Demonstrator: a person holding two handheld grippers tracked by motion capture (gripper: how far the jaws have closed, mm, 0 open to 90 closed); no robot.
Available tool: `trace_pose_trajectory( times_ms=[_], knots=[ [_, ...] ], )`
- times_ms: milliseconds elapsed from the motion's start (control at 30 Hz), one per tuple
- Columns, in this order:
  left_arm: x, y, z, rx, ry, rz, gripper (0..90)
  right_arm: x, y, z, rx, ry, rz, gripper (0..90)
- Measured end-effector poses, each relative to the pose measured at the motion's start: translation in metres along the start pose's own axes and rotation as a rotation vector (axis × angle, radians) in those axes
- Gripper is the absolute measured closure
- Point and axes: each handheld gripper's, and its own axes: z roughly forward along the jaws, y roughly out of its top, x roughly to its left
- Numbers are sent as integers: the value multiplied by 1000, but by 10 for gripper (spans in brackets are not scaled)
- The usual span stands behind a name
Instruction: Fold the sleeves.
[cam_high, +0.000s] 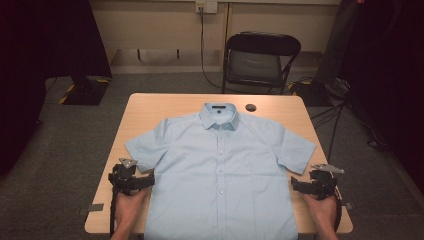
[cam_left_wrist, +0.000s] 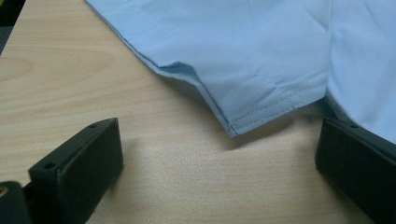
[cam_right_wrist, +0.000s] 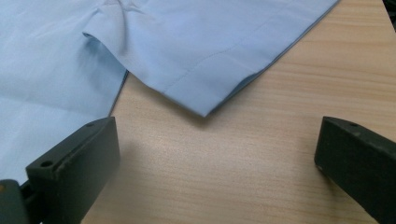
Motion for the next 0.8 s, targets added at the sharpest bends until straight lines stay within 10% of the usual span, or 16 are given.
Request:
trace_pose_trajectory(
  times_ms=[367,800],
  knots=[
    [6,1,-2,-16,-41,-1,62,0,0,0,0,-1,0,0],
    [9,5,-17,-145,-103,-2,29,0,0,0,0,-1,0,0]
  ],
)
